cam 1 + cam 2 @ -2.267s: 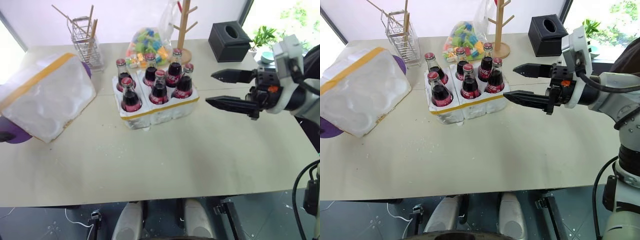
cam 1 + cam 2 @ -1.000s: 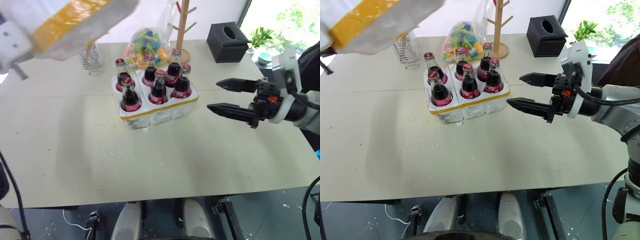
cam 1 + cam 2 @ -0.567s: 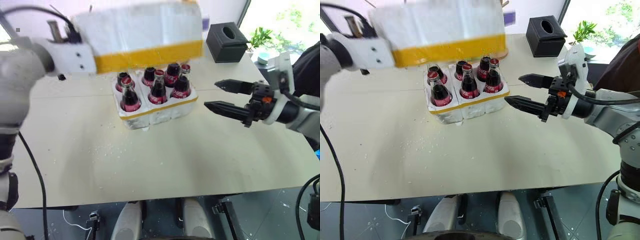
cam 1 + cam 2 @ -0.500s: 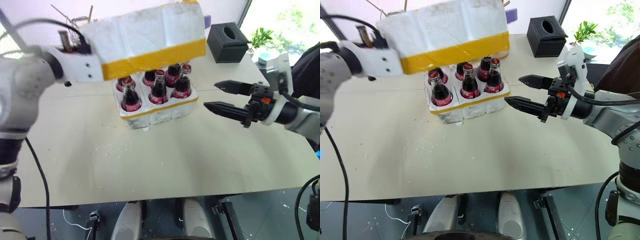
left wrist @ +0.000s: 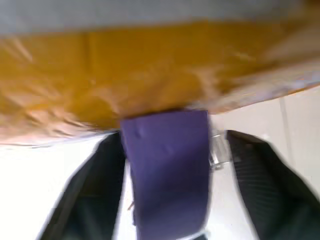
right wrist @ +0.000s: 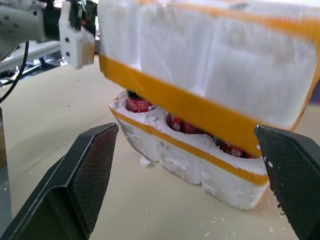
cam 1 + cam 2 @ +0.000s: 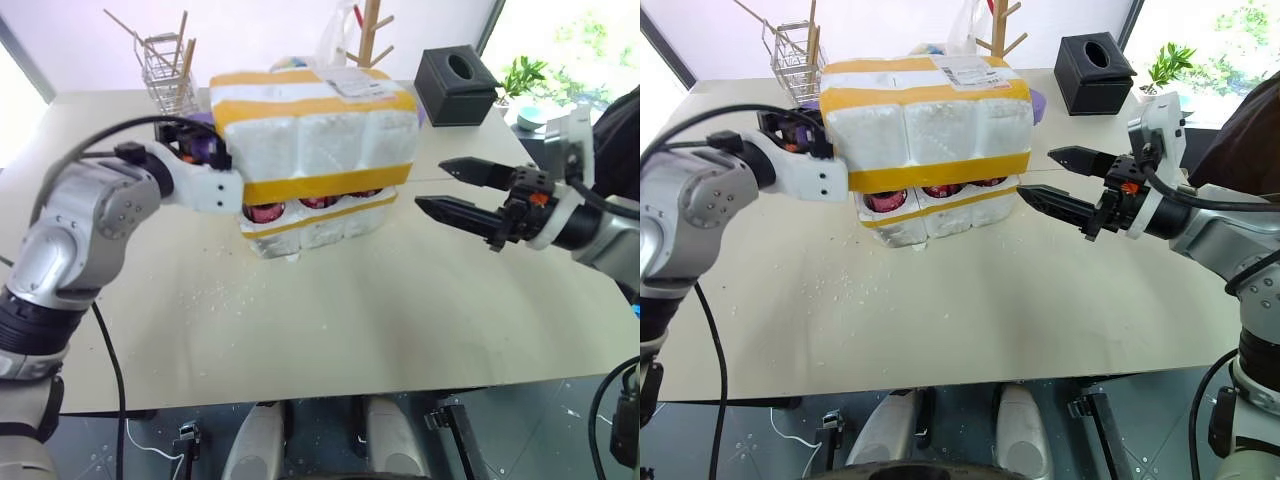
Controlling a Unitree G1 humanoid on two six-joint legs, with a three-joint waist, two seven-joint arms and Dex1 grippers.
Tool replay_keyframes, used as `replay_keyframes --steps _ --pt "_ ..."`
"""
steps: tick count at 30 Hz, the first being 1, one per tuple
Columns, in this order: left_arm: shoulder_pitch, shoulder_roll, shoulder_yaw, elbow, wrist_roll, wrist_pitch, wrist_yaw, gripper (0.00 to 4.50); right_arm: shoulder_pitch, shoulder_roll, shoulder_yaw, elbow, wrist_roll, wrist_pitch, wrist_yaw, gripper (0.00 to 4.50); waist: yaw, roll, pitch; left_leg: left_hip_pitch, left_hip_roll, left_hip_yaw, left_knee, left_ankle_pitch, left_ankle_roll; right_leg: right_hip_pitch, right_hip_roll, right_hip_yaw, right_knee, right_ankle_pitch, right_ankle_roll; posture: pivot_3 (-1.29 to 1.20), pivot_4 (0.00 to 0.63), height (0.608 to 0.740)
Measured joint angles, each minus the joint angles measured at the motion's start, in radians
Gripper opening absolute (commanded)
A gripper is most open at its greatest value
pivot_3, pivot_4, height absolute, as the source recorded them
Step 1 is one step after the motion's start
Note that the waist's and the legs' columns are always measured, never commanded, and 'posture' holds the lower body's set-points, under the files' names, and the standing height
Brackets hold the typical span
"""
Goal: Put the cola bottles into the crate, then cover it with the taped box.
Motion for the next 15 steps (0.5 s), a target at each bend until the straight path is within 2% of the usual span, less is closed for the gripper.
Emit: replay_keyframes --steps 4,11,13,15 --pt "0.138 -0.005 0.1 -0.101 -0.063 0.061 -0.037 4.15 0.058 -0.027 -0.004 -0.002 -0.024 -0.017 0.03 4.5 -0.001 0.0 0.0 0.0 0.0 0.0 0.0 0.0 0.0 0.001 0.0 0.0 0.0 0.0 0.0 0.0 0.15 0.74" --pt "0.292 0.0 0.294 -0.238 -0.156 0.155 -0.086 4.15 0.084 -0.05 -0.014 0.012 -0.066 -0.051 0.075 4.5 -0.001 0.0 0.0 0.002 0.002 -0.001 0.002 0.0 0.0 0.004 0.0 0.0 -0.001 0.0 0.0 0.0 0.15 0.74" --pt "0.347 -0.017 0.365 -0.285 -0.23 0.208 -0.126 4.15 0.094 -0.054 -0.014 0.023 -0.076 -0.059 0.09 4.5 -0.001 0.0 0.0 0.003 0.004 -0.001 0.002 0.0 0.001 0.005 0.0 0.0 -0.001 0.0 0.0 0.0 0.15 0.74" --pt "0.368 -0.092 0.477 -0.324 -0.385 0.354 -0.194 4.15 0.113 -0.06 -0.013 0.038 -0.094 -0.062 0.114 4.5 0.002 0.0 0.0 0.003 0.005 -0.002 0.003 0.0 0.001 0.005 0.001 -0.001 -0.001 0.0 0.0 0.0 0.15 0.74"
